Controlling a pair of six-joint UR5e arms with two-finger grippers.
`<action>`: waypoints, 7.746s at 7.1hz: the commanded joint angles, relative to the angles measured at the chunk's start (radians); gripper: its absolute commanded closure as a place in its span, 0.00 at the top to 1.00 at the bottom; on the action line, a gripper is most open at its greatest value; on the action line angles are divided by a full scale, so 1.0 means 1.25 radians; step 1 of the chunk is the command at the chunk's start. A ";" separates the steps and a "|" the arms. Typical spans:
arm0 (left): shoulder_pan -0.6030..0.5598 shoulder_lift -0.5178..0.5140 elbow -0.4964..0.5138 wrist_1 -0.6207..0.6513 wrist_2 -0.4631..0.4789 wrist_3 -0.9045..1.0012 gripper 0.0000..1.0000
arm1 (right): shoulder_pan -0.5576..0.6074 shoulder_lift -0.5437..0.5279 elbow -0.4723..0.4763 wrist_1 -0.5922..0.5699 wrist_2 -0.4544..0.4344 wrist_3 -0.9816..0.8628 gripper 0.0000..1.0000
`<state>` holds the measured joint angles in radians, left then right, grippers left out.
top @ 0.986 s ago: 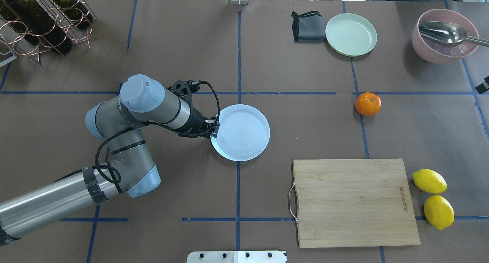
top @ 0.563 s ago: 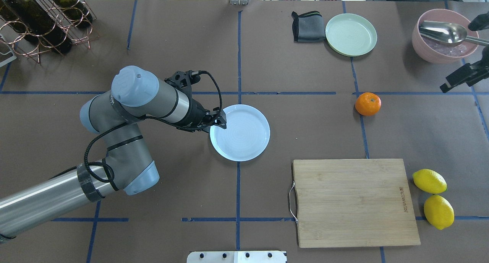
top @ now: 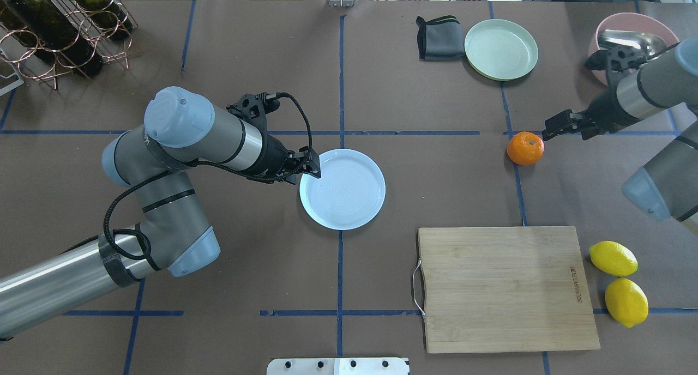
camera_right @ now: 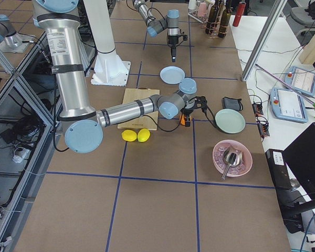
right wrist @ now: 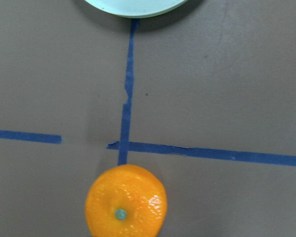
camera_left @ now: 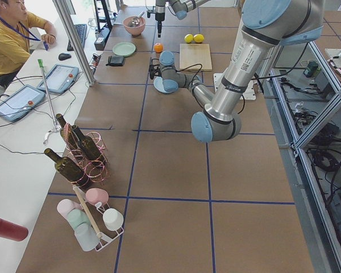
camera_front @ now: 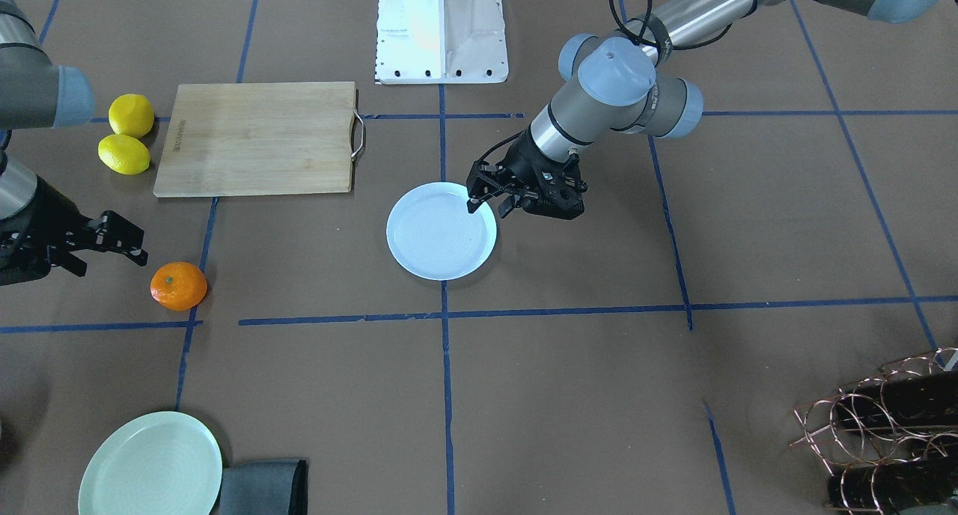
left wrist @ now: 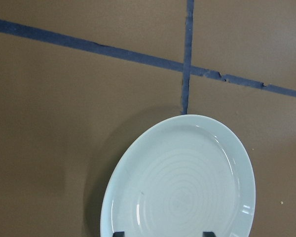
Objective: Pick orange to plate
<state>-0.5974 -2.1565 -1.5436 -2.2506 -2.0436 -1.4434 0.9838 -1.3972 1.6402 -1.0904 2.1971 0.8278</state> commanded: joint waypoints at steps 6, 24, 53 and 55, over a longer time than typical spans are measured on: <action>0.001 0.006 -0.001 0.000 0.003 0.000 0.63 | -0.079 0.073 -0.090 0.011 -0.105 0.046 1.00; -0.195 0.227 -0.217 0.003 -0.116 0.201 0.73 | -0.401 0.387 -0.065 -0.074 -0.291 0.496 0.00; -0.690 0.499 -0.170 0.436 -0.339 1.260 0.88 | 0.352 -0.130 0.131 -0.527 0.111 -0.723 1.00; -0.689 0.514 -0.140 0.436 -0.340 1.260 1.00 | 0.406 -0.157 0.103 -0.545 0.161 -0.759 1.00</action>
<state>-1.4539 -1.5228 -1.7481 -1.7112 -2.4569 0.1253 1.4470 -1.5700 1.7884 -1.7551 2.3545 -0.0921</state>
